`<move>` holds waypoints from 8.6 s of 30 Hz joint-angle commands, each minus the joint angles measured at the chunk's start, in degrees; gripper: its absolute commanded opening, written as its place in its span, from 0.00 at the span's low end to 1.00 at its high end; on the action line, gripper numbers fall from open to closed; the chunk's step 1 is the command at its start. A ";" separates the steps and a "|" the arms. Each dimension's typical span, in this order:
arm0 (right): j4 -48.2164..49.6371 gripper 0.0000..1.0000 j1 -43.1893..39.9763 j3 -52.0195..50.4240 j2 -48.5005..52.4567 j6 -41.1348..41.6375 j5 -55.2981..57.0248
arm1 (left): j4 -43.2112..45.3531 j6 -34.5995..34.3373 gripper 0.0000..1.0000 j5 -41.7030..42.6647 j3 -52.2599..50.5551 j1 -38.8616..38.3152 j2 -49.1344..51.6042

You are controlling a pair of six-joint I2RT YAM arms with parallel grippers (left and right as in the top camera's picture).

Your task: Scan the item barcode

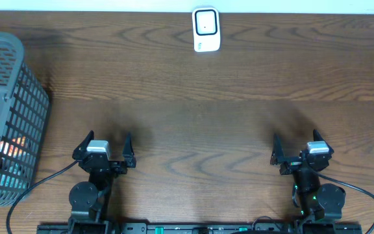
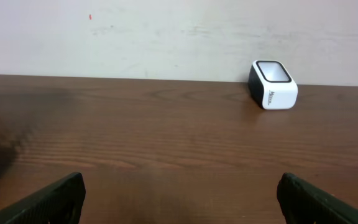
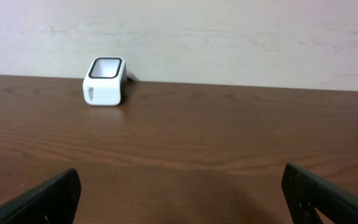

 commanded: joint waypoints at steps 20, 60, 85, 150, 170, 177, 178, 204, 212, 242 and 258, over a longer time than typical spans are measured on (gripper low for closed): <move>-0.24 0.99 0.33 -0.04 -0.26 -0.42 0.22 | -2.58 0.00 0.98 0.39 -0.55 0.35 -0.37; -0.26 0.99 0.33 -0.04 -0.26 -0.42 0.22 | -1.18 -17.44 0.98 19.78 -0.48 0.04 -0.35; -0.24 0.99 0.33 -0.04 -0.26 -0.42 0.22 | 42.07 -43.78 0.98 36.02 14.64 -0.07 6.54; -0.26 0.99 0.33 -0.04 -0.26 -0.42 0.22 | -72.81 -18.49 0.98 -16.55 93.00 59.65 104.83; -0.26 0.99 0.33 -0.04 -0.26 -0.42 0.22 | -60.76 -17.66 0.97 -8.98 84.39 61.31 106.66; -0.24 0.99 0.33 -0.04 -0.26 -0.42 0.22 | -58.60 -17.66 0.94 -9.01 84.35 61.31 106.68; -0.24 0.99 0.33 -0.04 -0.26 -0.42 0.22 | -58.60 -17.66 0.94 -9.01 84.11 61.31 106.68; -0.26 0.99 0.33 -0.04 -0.26 -0.42 0.22 | -57.83 -18.32 0.07 -4.13 77.44 61.31 101.83; -0.26 0.99 0.33 -0.04 -0.26 -0.42 0.22 | -49.90 -20.92 0.07 17.22 83.21 61.31 81.26; -0.24 0.99 0.33 -0.04 -0.26 -0.42 0.22 | -41.18 -20.55 0.07 19.80 82.05 -12.13 75.76; -0.26 0.99 0.33 -0.04 -0.26 -0.42 0.22 | -36.98 -20.57 0.07 10.86 82.05 -27.23 102.18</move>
